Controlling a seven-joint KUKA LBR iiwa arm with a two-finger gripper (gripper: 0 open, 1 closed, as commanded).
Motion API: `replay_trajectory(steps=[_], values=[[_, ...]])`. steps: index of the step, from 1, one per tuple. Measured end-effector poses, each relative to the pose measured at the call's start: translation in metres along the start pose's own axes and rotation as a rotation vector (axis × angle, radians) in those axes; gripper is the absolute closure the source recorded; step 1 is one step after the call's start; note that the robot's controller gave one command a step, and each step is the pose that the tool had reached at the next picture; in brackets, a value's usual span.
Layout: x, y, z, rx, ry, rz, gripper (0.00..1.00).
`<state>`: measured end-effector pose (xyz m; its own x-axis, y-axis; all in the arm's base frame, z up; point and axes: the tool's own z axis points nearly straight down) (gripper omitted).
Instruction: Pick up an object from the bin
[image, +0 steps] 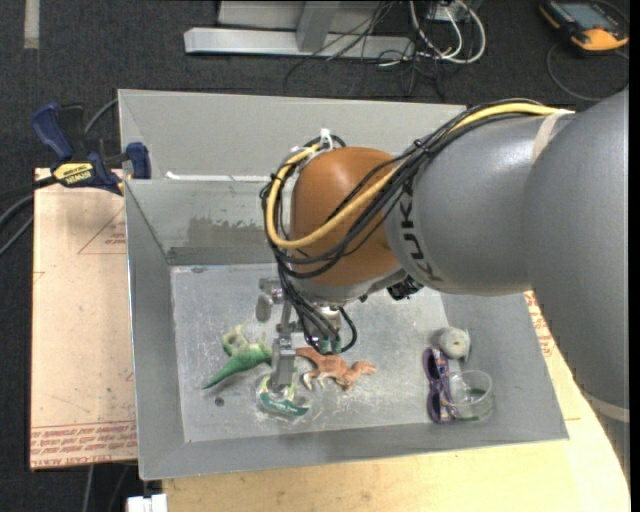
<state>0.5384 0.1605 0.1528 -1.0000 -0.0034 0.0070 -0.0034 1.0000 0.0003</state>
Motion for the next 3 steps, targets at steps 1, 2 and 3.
replay_trajectory(steps=[1, 2, 3], values=[[-0.002, -0.001, -0.004, -0.001, -0.007, 0.004, 0.00], [-0.011, -0.014, 0.057, -0.001, -0.006, -0.105, 0.00], [-0.017, -0.016, 0.104, -0.003, -0.008, -0.141, 0.00]])
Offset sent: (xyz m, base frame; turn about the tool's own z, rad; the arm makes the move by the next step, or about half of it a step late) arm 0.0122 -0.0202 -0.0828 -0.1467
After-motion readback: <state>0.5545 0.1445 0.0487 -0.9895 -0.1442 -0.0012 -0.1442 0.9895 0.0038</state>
